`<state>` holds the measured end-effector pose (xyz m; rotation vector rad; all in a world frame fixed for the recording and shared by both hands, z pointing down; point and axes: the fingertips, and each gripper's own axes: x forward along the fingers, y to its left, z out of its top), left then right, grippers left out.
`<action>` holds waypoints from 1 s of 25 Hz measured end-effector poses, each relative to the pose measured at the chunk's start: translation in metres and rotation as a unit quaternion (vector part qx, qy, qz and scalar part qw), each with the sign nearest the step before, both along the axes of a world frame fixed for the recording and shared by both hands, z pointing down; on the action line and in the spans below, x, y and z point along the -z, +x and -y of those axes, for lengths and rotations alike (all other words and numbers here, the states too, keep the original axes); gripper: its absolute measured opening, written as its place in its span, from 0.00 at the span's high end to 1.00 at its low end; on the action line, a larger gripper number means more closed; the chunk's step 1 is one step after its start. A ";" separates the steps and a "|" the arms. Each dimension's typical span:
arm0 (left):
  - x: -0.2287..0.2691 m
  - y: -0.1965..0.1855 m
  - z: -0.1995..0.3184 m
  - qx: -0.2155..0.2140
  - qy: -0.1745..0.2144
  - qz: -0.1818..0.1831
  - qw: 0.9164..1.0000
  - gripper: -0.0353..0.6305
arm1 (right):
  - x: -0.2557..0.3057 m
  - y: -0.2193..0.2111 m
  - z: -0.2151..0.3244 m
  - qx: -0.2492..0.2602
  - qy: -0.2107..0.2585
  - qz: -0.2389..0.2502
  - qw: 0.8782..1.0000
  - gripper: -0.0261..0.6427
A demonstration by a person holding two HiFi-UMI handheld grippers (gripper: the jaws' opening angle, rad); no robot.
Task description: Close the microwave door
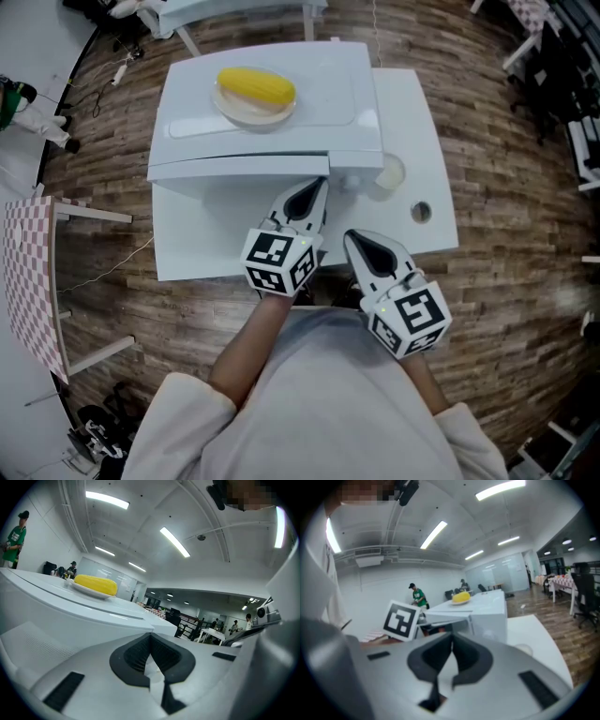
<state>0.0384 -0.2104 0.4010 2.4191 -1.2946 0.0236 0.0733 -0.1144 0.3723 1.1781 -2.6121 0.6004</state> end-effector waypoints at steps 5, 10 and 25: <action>-0.001 -0.002 0.013 0.009 -0.008 -0.007 1.000 0.92 | 0.001 -0.003 -0.001 0.005 0.001 -0.001 1.000 0.93; -0.005 -0.002 0.015 0.002 -0.013 -0.020 1.000 0.92 | 0.002 0.001 -0.001 0.001 0.002 -0.003 1.000 0.93; -0.013 0.000 0.007 0.000 -0.034 -0.027 0.999 0.92 | 0.005 0.001 -0.002 -0.005 0.004 0.000 1.000 0.93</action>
